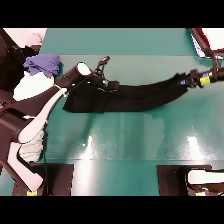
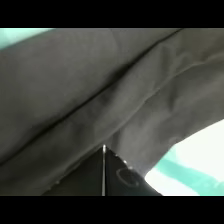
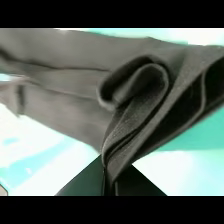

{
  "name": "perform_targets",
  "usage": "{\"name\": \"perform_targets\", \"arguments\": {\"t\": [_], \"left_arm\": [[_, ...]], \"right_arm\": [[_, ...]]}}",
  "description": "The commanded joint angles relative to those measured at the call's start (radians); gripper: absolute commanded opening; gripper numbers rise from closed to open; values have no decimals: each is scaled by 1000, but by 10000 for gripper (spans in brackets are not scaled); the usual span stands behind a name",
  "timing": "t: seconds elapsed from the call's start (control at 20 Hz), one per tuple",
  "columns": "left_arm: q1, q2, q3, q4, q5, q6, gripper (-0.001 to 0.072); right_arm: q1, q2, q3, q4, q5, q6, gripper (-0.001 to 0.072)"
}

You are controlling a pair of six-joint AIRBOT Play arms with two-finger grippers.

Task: Fold the shirts.

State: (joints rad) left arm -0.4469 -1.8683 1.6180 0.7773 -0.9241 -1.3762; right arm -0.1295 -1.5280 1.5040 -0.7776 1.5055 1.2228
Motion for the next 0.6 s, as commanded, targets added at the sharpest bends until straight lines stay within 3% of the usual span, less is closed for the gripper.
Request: {"name": "perform_targets", "arguments": {"t": [0.0,0.55], "left_arm": [[-32,-100,77,0,2,-36,25],[-31,-110,77,0,50,-38,25]], "right_arm": [[113,35,173,27,37,89,16],[410,-57,485,26,22,121,16]]}}
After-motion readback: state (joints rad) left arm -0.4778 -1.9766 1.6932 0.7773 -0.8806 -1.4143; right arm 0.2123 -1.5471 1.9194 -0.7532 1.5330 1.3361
